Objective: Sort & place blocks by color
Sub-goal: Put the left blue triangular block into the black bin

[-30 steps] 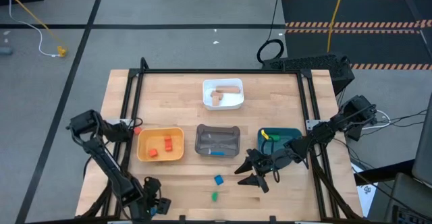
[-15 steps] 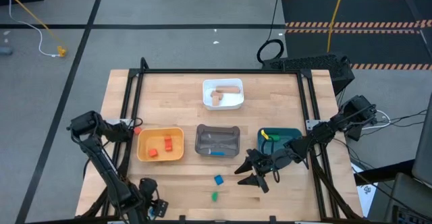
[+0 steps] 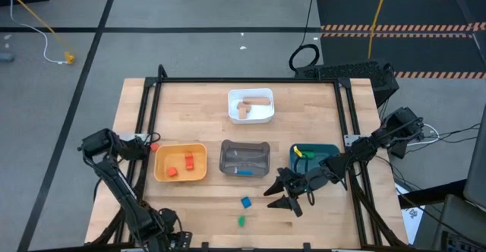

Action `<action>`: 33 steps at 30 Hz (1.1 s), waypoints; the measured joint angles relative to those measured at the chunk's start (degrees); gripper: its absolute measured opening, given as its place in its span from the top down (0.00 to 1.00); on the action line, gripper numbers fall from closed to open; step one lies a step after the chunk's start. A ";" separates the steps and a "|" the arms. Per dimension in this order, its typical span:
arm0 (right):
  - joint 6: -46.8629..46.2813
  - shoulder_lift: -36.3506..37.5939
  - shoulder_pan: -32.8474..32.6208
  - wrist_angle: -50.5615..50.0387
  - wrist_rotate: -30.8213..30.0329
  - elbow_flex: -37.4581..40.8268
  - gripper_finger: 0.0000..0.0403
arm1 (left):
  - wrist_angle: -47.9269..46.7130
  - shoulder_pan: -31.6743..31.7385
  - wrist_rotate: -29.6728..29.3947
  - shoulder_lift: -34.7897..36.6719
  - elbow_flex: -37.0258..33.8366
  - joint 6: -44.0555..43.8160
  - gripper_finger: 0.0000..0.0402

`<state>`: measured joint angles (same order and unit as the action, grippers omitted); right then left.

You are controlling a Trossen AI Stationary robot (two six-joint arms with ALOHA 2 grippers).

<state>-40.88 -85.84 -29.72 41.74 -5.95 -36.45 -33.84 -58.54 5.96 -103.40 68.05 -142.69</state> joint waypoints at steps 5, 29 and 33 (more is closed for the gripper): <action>0.01 0.00 0.01 0.02 0.01 0.00 0.43 | 2.61 0.74 1.55 -4.07 -0.02 0.40 0.30; 0.01 0.00 -0.01 0.02 0.01 0.00 0.43 | -4.36 2.40 3.59 -4.65 -0.02 6.58 0.39; 0.01 0.00 0.00 0.02 0.01 0.00 0.43 | -4.59 2.40 3.01 -4.65 -0.02 7.72 0.49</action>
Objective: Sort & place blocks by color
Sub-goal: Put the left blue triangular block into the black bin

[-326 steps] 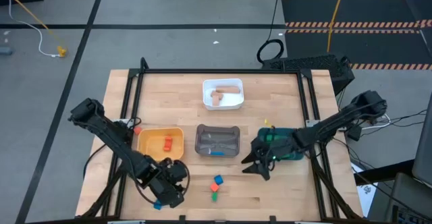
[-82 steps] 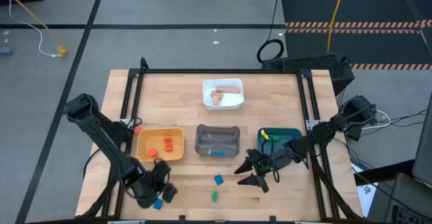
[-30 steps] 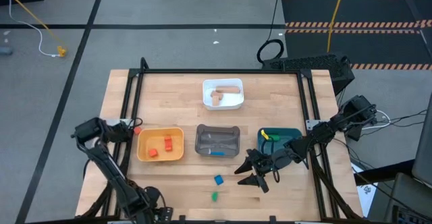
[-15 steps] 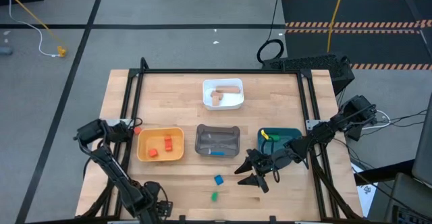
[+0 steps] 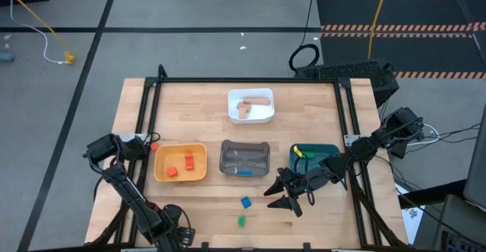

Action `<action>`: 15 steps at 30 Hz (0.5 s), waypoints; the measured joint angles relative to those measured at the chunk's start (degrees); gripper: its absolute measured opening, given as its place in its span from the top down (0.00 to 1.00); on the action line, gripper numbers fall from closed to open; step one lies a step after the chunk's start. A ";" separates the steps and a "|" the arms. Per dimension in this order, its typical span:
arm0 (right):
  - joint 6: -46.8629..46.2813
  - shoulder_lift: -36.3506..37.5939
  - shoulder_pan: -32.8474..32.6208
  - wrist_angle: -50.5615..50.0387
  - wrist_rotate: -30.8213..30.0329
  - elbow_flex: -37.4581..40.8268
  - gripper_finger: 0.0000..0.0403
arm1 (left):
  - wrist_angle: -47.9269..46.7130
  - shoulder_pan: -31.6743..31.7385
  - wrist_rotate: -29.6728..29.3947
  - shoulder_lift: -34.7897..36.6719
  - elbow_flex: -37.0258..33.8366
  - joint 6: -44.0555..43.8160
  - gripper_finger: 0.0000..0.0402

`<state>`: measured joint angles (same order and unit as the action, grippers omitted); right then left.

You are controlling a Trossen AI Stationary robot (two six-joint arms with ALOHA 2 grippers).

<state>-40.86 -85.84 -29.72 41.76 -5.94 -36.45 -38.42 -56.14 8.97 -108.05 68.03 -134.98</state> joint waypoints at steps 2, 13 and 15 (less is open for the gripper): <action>0.00 0.00 -0.01 0.00 -0.01 0.00 0.43 | -0.51 -0.02 0.01 0.00 0.00 0.15 0.55; -0.02 0.00 -0.01 0.00 0.01 0.00 0.43 | -2.35 1.57 -1.85 0.15 -0.02 7.47 0.92; -0.01 0.00 0.00 0.00 0.00 0.00 0.43 | -2.58 2.05 -1.95 0.15 -0.02 8.91 0.95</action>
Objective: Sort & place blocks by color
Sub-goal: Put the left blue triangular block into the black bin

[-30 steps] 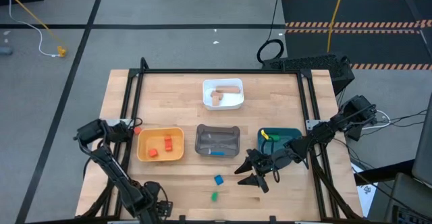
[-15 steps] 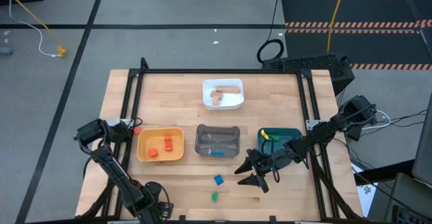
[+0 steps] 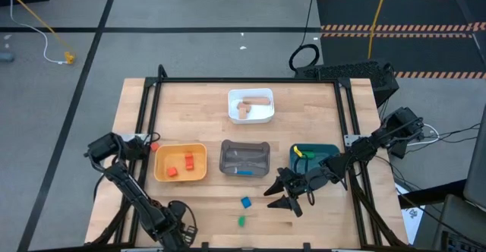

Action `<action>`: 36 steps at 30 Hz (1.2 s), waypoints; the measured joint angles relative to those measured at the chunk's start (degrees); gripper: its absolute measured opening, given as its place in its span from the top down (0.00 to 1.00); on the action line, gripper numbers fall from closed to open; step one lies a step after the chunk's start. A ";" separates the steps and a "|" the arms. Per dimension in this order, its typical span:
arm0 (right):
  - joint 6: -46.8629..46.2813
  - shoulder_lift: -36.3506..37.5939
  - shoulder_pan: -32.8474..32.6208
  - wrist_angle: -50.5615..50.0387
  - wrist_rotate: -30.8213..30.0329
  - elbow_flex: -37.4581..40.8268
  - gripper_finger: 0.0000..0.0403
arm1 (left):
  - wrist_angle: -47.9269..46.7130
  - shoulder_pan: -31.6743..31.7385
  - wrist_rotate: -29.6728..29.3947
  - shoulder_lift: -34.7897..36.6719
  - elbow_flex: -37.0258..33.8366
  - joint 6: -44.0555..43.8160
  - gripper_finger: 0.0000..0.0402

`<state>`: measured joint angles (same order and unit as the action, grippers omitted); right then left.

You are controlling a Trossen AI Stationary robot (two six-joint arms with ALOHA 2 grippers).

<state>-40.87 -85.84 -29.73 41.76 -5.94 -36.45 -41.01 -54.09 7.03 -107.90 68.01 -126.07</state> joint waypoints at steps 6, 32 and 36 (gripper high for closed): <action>0.01 0.00 -0.01 0.00 0.01 0.00 0.43 | -0.38 1.04 -0.02 0.00 0.00 3.09 0.97; 0.01 0.02 0.00 0.00 -0.01 0.00 0.43 | -7.91 1.18 -7.15 7.78 -0.07 3.13 0.84; 0.01 0.02 0.01 0.00 0.01 0.00 0.43 | -4.74 -0.28 -6.81 8.54 -0.07 -1.16 0.79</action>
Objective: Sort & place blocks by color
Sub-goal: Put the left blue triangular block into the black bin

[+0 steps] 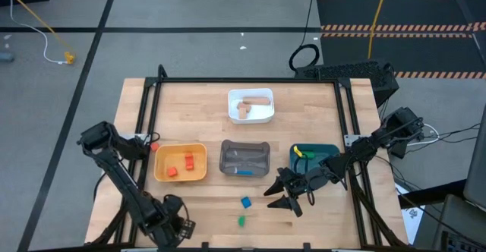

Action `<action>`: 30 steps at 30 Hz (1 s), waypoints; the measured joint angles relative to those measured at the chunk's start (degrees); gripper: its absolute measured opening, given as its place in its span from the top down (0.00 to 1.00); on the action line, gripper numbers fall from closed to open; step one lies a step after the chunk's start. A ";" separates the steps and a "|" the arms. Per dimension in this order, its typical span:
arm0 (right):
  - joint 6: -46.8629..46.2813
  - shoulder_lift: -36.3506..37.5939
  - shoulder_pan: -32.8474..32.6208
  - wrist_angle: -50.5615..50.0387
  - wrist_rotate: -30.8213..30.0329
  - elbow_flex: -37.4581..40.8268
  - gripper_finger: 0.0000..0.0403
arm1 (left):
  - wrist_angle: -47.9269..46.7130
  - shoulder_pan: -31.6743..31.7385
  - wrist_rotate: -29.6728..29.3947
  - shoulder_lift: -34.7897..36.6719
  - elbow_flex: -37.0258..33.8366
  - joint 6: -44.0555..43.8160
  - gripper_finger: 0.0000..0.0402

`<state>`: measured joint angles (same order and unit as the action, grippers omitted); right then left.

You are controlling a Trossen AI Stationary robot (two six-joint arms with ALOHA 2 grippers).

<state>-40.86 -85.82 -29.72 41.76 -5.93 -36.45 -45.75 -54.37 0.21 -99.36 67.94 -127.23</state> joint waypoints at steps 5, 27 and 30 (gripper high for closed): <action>0.00 0.00 -0.01 -0.02 0.00 0.00 0.43 | 4.71 -2.56 1.05 0.08 0.00 -6.32 0.62; -0.01 0.00 -0.01 0.00 0.00 0.02 0.43 | 9.18 -4.92 1.33 -5.92 0.07 -14.40 0.50; -0.01 0.00 -0.01 0.00 -0.01 0.02 0.43 | 9.41 -4.88 1.44 -6.87 0.07 -14.65 0.50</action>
<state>-40.87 -85.82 -29.73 41.76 -5.95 -36.42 -36.34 -59.24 1.66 -106.23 68.01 -141.88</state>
